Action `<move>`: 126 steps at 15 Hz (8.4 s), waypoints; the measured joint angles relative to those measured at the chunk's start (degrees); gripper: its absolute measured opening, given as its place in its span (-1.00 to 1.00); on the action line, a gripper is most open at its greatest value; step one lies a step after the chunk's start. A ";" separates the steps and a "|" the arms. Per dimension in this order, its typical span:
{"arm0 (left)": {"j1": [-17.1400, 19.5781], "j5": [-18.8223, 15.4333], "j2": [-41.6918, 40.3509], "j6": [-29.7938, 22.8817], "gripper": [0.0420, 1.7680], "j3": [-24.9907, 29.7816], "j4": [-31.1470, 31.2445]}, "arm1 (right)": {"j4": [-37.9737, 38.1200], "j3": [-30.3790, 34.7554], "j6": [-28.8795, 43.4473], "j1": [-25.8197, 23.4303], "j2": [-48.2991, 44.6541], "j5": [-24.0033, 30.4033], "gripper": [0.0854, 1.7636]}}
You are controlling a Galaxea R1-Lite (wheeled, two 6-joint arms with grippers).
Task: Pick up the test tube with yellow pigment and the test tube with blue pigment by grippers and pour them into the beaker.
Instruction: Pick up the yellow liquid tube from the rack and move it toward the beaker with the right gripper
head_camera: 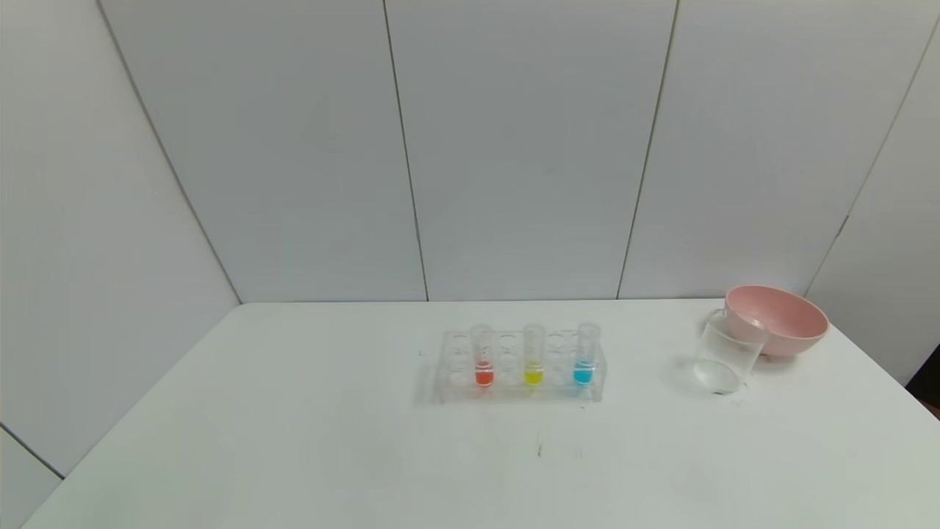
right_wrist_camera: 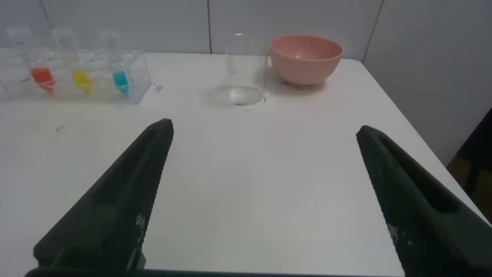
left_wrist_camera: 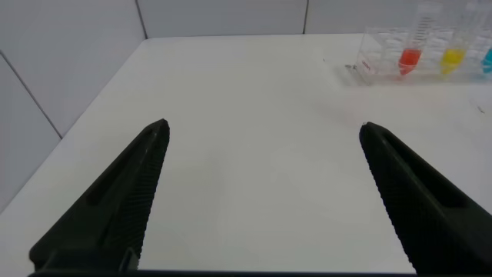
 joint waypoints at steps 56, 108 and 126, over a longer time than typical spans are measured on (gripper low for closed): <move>0.00 0.00 0.00 0.00 1.00 0.00 -0.02 | -68.77 -52.87 1.94 51.55 127.98 -46.14 0.94; 0.00 0.00 0.00 -0.02 1.00 0.00 -0.02 | -70.64 -58.55 1.18 43.84 133.88 -39.46 1.00; 0.00 0.00 0.00 0.00 1.00 0.00 -0.02 | -70.73 -58.64 0.52 43.23 134.17 -38.40 -0.41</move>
